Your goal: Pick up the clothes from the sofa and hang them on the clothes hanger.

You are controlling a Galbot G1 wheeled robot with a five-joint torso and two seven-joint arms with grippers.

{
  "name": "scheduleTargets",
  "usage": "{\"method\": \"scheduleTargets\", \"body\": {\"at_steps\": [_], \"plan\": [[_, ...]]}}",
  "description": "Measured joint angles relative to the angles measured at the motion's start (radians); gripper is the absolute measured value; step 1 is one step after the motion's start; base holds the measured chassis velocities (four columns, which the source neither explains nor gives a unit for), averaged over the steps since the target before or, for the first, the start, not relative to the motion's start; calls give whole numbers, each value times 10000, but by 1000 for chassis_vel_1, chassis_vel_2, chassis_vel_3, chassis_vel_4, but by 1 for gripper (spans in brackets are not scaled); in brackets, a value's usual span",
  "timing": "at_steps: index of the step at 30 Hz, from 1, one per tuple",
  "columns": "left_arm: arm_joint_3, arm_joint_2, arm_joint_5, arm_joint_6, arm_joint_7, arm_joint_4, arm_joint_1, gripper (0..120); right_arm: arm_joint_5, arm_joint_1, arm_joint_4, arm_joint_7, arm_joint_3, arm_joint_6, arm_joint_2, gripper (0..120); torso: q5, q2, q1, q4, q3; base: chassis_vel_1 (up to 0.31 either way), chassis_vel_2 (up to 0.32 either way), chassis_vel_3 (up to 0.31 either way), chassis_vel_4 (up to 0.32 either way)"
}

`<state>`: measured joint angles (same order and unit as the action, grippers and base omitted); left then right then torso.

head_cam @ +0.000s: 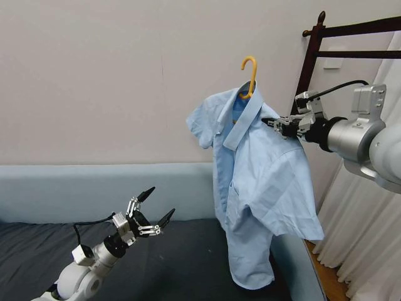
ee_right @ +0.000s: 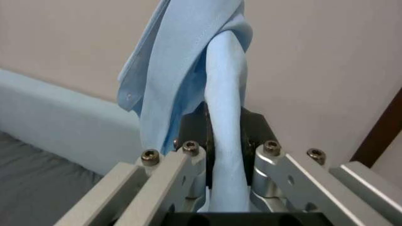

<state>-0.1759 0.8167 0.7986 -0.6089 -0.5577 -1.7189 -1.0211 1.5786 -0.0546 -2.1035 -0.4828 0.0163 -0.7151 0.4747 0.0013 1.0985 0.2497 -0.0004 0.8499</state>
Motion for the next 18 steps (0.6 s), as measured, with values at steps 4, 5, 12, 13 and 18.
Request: {"method": "scheduleTargets", "body": {"at_steps": [4, 5, 12, 13, 18], "plan": [[38, 86, -226, -2, -26, 83, -143, 100, 186, 254, 153, -266, -210, -87, 110, 8, -2, 0, 1, 3, 0, 0, 0, 0, 0], [48, 125, -334, -8, -28, 148, -192, 100, 245, 267, 147, -317, -156, -127, 31, 8, -7, 1, 1, 4, -2, 0, 0, 0, 0], [-36, 305, -774, -156, 64, 408, -379, 100, -311, -327, 215, -628, -98, 111, -68, 8, 1, -1, 1, 0, 1, 0, 0, 0, 0], [-36, 305, -774, -156, 64, 408, -379, 100, -311, -327, 215, -628, -98, 111, -68, 8, 1, -1, 1, 0, 1, 0, 0, 0, 0], [-331, 396, -884, -284, 306, 432, -708, 100, -1128, -129, 435, -1236, -306, 349, -481, 8, -2, -1, 0, 2, 0, 0, 0, 0, 0]]}}
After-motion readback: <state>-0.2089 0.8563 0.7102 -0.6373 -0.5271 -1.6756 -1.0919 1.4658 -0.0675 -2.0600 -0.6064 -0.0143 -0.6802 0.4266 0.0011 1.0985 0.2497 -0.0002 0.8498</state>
